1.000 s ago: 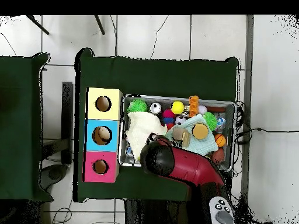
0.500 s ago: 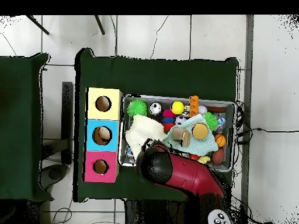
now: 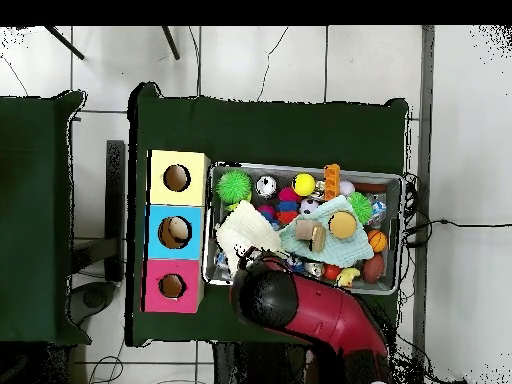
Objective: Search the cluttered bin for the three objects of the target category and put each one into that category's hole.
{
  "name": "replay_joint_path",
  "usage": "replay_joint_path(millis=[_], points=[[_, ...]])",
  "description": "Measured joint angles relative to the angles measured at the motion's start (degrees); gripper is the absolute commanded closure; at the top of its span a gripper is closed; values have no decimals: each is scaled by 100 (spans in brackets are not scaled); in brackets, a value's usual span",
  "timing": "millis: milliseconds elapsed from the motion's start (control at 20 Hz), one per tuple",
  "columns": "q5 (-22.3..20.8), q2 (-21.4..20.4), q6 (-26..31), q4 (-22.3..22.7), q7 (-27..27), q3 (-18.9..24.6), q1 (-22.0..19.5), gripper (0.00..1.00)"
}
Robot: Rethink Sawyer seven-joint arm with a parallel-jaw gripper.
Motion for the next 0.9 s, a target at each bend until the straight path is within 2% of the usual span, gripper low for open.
replay_joint_path(millis=[400, 900], points=[[4, -248, 111, 221, 0, 278, -600, 100], [2, -446, 183, 413, 0, 713, -1583, 100]])
